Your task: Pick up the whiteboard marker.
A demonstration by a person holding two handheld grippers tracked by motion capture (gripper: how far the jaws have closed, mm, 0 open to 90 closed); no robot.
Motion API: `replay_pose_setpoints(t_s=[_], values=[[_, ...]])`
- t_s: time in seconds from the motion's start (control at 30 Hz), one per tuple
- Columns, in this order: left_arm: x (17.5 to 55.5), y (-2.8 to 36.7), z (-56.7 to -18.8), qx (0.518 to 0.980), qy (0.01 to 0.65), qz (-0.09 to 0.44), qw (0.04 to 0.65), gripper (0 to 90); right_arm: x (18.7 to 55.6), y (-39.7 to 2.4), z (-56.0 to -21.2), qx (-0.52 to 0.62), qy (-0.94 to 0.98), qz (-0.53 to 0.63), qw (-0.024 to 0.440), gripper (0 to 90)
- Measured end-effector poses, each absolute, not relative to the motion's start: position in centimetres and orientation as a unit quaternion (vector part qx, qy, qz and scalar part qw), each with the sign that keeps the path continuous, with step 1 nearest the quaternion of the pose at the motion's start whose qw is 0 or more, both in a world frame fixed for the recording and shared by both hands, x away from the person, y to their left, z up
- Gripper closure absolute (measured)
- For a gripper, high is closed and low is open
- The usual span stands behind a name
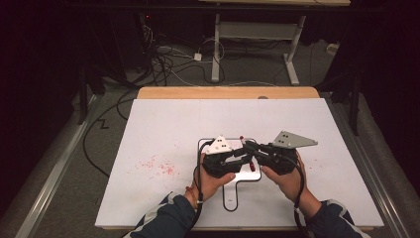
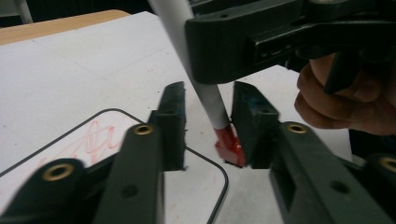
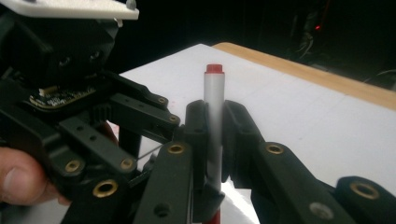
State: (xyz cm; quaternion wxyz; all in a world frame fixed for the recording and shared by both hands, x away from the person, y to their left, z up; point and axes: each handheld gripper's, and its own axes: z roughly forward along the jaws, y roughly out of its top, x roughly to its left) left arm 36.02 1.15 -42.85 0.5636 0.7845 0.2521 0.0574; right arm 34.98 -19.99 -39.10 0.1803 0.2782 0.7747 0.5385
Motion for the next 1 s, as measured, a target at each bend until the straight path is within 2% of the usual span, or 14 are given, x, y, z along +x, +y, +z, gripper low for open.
replay_pose_setpoints(t_s=[0.13,0.3,0.5,0.6,0.77,1.0], values=[[36.1,0.8,-42.7,0.795,0.242,0.080,0.550,76.1,34.5,-20.1,-39.2,0.280,0.774,0.535,0.189,81.6],[36.5,0.8,-42.9,0.804,0.234,0.099,0.538,78.5,34.2,-20.1,-39.2,0.278,0.777,0.526,0.205,81.2],[37.6,2.0,-43.7,0.817,0.228,0.132,0.513,78.6,33.4,-21.4,-38.6,0.277,0.770,0.531,0.221,58.2],[38.5,3.3,-44.2,0.820,0.233,0.145,0.503,78.6,32.7,-22.9,-38.4,0.276,0.767,0.527,0.239,53.7],[40.1,5.1,-44.7,0.814,0.248,0.164,0.499,78.6,31.5,-25.1,-39.4,0.260,0.783,0.497,0.268,51.5],[41.3,5.5,-45.5,0.811,0.249,0.182,0.497,78.6,30.3,-27.3,-40.8,0.250,0.795,0.479,0.276,50.4]])
